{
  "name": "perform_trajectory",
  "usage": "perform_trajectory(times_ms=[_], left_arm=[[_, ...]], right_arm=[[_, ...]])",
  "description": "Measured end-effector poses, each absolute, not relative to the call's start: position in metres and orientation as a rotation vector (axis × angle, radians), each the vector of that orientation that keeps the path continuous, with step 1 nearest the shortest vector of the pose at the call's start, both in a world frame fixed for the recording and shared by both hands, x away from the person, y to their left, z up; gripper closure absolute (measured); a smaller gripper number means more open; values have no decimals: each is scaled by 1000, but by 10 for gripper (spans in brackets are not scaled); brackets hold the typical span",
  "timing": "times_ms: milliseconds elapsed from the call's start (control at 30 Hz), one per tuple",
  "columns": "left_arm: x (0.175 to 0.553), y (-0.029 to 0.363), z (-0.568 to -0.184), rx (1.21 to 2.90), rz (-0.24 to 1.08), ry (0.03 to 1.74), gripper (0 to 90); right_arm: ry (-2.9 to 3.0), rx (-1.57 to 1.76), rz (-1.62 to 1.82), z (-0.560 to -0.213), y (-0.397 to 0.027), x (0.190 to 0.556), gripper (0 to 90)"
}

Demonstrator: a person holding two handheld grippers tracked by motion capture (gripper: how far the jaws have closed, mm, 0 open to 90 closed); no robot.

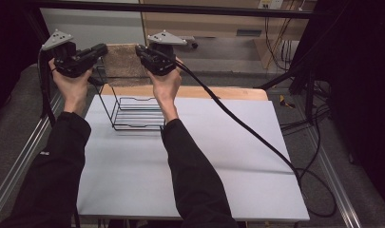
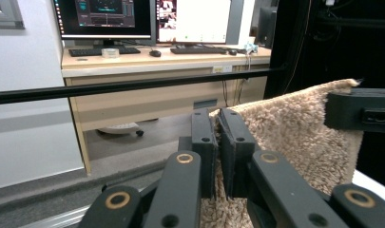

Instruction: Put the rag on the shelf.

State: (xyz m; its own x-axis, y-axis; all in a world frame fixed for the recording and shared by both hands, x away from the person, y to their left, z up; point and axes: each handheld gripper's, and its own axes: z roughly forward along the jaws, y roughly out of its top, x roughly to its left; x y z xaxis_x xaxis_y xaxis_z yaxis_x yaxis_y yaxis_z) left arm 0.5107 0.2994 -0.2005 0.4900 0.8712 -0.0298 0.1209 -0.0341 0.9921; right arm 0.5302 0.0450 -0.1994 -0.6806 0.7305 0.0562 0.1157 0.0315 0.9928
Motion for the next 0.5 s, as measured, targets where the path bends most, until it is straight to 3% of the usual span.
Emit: perform_trajectory(times_ms=[500], left_arm=[[491, 302, -218, 1525, 730, 868, 849]], right_arm=[[1872, 842, 1699, -219, 39, 516, 843]])
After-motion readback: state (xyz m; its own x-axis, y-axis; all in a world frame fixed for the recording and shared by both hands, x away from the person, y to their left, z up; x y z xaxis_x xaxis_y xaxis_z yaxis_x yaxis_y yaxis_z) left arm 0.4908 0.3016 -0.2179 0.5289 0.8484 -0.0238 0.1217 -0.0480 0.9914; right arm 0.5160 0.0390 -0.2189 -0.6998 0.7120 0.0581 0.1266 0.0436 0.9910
